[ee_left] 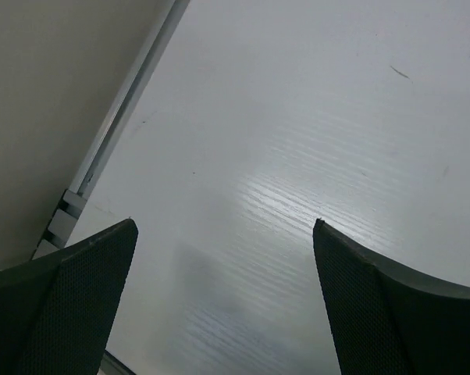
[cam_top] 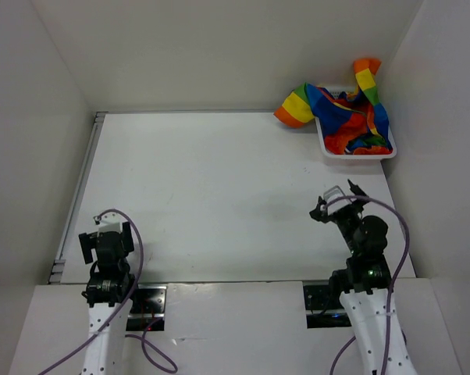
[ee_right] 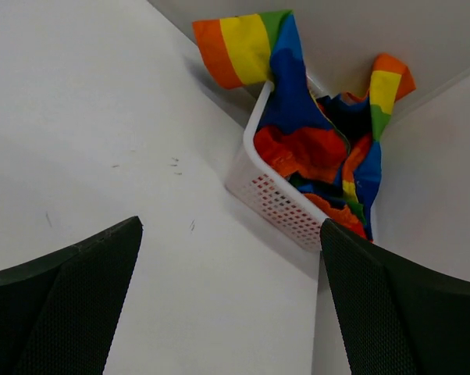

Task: Fold and stack the shorts
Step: Grab the shorts from the pile

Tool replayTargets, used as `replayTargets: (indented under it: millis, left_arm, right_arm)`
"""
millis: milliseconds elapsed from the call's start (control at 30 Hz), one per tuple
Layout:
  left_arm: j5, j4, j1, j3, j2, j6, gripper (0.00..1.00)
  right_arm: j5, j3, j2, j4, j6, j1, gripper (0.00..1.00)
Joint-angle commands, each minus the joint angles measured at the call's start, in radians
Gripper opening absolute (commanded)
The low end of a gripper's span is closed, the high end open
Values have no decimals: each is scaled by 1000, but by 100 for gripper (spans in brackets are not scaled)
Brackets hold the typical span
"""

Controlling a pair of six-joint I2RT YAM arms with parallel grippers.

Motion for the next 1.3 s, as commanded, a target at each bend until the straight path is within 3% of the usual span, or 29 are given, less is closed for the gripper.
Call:
replayTargets:
  millis: [0,100,167,233,267,300,333,500,600,633,767,867,1067,1267]
  left_arm:
    - [-4,137,4,42,-11,2,100]
    - [17,303,4,157,16,2,100]
    - [132,336,4,249,100,2,100]
    - [175,346,4,418,324,2,100]
    - [175,334,4,485,422,2,100]
    - [175,279,4,559,625,2,100]
    - [213,243,13,692,713,2,100]
    - [476,-29,-19,938,1114,2,100]
    - [575,-114,-54,1016,1275,2,100]
    - [610,-114,-80,1027,1295,2,100]
    - [660,-114,-127,1107,1427,2,100]
    - [640,-92,-151,1174,1509,2,100]
    - [629,-91,-174,1277,1635,2,100]
    - [620,-101,-174,1331,1724,2,100]
  right_arm:
    - [19,212,220,178,41,6,100]
    - [105,496,560,132,170,6,100]
    - [142,628,700,82,227,15,100]
    - [253,691,748,68,285,60,100]
    - [289,719,812,48,311,69,100]
    - [317,777,849,-4,384,69,100]
    - [343,803,881,-26,426,69,100]
    - [352,934,1097,-148,638,69,100]
    - [352,1041,1225,-214,748,58,87]
    - [338,1085,1251,-230,774,43,75]
    - [317,1214,1421,-271,981,-64,56]
    - [294,1302,1556,-285,1066,-124,64]
    - [473,1457,1774,-274,1114,-135,80]
    - [505,1596,1936,-287,1138,-144,82]
